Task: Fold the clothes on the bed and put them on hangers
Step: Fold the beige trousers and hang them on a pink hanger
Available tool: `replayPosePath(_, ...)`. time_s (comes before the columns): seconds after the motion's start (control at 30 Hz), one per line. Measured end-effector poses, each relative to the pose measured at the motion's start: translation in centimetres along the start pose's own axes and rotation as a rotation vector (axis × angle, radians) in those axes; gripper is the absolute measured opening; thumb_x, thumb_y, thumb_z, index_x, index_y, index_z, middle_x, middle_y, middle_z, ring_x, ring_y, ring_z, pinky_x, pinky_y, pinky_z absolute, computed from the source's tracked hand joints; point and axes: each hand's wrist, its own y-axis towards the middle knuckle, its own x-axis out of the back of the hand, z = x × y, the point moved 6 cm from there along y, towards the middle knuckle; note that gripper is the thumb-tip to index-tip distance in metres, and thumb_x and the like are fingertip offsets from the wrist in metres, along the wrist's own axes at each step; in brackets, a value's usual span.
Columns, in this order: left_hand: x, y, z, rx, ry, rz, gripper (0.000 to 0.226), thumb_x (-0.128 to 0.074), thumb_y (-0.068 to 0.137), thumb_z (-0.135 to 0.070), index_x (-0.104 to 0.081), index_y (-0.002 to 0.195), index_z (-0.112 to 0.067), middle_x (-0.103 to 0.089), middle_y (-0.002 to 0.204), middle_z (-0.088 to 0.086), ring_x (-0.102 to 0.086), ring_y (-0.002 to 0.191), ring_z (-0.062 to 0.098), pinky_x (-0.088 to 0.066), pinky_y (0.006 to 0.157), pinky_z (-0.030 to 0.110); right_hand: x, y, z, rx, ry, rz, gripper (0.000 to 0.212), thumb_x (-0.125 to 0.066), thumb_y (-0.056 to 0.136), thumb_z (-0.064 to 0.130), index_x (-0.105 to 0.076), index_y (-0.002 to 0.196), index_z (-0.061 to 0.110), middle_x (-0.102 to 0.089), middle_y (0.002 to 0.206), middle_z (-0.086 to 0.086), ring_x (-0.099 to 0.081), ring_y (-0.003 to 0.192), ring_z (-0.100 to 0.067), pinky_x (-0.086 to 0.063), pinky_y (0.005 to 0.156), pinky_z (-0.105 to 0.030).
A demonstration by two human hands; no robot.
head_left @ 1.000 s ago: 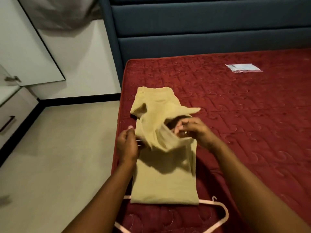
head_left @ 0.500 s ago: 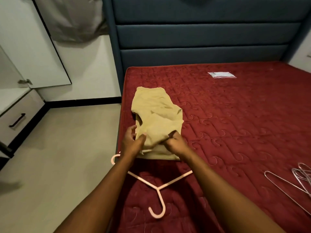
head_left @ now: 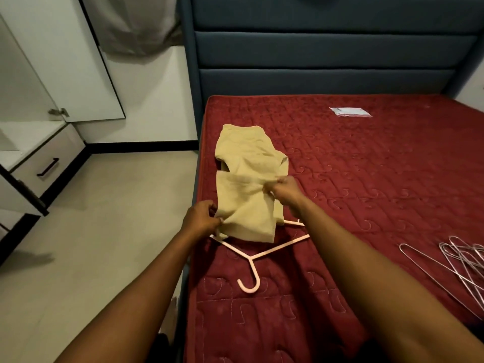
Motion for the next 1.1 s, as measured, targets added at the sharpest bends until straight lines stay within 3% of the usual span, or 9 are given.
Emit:
replayPosePath(0.17, 2.4, 1.1, -1.7, 0.118, -0.333, -0.244, 0.006, -0.068, 0.093, -0.021, -0.069, 0.094, -0.016, -0.075, 0.084, 0.009, -0.073, 0.061, 0.025, -0.063, 0.06, 0.04, 4.2, 0.2, 8.7, 0.464, -0.066, -0.339, 0.024, -0.049, 0.078, 0.008, -0.067, 0.084, 0.022, -0.071, 0.076, 0.002, -0.072, 0.072, -0.023, -0.059, 0.064, -0.043)
replayPosePath(0.3, -1.2, 1.7, -1.2, 0.394, -0.984, 0.036, 0.051, -0.044, 0.105, -0.051, -0.057, 0.112, -0.002, -0.071, 0.097, 0.027, -0.073, 0.071, 0.039, -0.063, 0.058, 0.044, 2.7, -3.2, 9.0, 0.788, -0.121, -0.147, 0.037, -0.048, 0.073, -0.013, -0.07, 0.087, 0.015, -0.076, 0.092, 0.0, -0.073, 0.09, -0.015, -0.054, 0.078, -0.028)
replayPosePath(0.4, -3.7, 2.5, 0.6, 0.496, -1.175, 0.16, 0.076, -0.031, 0.099, -0.07, -0.049, 0.128, -0.002, -0.065, 0.115, 0.021, -0.066, 0.104, 0.039, -0.055, 0.092, 0.054, 0.0, -3.4, 1.7, 0.608, -0.387, 0.194, 0.035, -0.052, 0.07, -0.003, -0.076, 0.083, 0.02, -0.079, 0.098, 0.003, -0.073, 0.098, -0.009, -0.053, 0.086, -0.023)
replayPosePath(0.47, -4.5, 2.3, 1.8, 0.5, -1.102, 0.143, 0.074, -0.056, 0.091, -0.067, -0.05, 0.135, -0.008, -0.062, 0.124, 0.013, -0.061, 0.117, 0.035, -0.051, 0.1, 0.057, -1.1, -3.7, -3.0, 0.451, -0.612, 0.363, 0.03, -0.058, 0.078, 0.005, -0.08, 0.093, 0.019, -0.078, 0.104, 0.004, -0.072, 0.102, -0.012, -0.052, 0.09, -0.023)
replayPosePath(0.57, -4.7, 2.2, 3.1, 0.381, -0.765, 0.065, 0.079, -0.09, 0.068, -0.02, -0.054, 0.137, -0.009, -0.069, 0.122, 0.009, -0.069, 0.106, 0.029, -0.061, 0.084, 0.05, -1.1, -4.5, -5.7, 0.322, -0.694, 0.344, 0.022, -0.064, 0.084, 0.029, -0.078, 0.101, 0.029, -0.076, 0.098, 0.007, -0.068, 0.077, -0.008, -0.05, 0.074, -0.027)
replayPosePath(0.7, -3.7, 1.6, 1.3, 0.127, -0.369, -0.081, 0.067, -0.084, 0.071, 0.001, -0.058, 0.131, -0.013, -0.067, 0.113, -0.004, -0.066, 0.1, 0.017, -0.055, 0.08, 0.031, -1.0, -4.5, -3.2, 0.547, -0.879, -0.002, 0.029, -0.056, 0.074, 0.044, -0.078, 0.088, 0.031, -0.072, 0.086, 0.003, -0.064, 0.091, -0.026, -0.05, 0.081, -0.038)
replayPosePath(0.87, -2.2, 1.8, -1.0, -0.248, 0.26, -0.307, 0.029, -0.071, 0.079, -0.01, -0.066, 0.106, -0.013, -0.072, 0.086, 0.013, -0.068, 0.075, 0.037, -0.048, 0.058, 0.034, -5.7, -5.5, -4.2, 0.574, -0.83, 0.444, 0.037, -0.069, 0.077, 0.013, -0.076, 0.111, 0.028, -0.067, 0.1, 0.003, -0.066, 0.093, -0.019, -0.055, 0.079, -0.033)
replayPosePath(0.97, -0.8, 0.8, -0.1, -0.074, 0.273, -0.449, 0.038, -0.083, 0.079, -0.034, -0.065, 0.105, -0.013, -0.072, 0.09, 0.012, -0.068, 0.08, 0.034, -0.046, 0.062, 0.034, -7.8, -5.7, -5.4, 0.583, -0.904, 0.463, 0.035, -0.073, 0.083, 0.017, -0.075, 0.116, 0.03, -0.063, 0.106, 0.0, -0.064, 0.101, -0.025, -0.048, 0.076, -0.032)
replayPosePath(1.1, -1.6, -2.7, 4.5, 0.315, 0.049, -0.501, 0.031, -0.066, 0.092, -0.037, -0.066, 0.099, -0.007, -0.072, 0.098, 0.017, -0.067, 0.092, 0.039, -0.043, 0.068, 0.035, -8.3, -5.5, -5.2, 0.66, -0.868, 0.406, 0.031, -0.084, 0.079, 0.031, -0.073, 0.107, 0.025, -0.061, 0.1, 0.003, -0.063, 0.087, -0.021, -0.042, 0.067, -0.03)
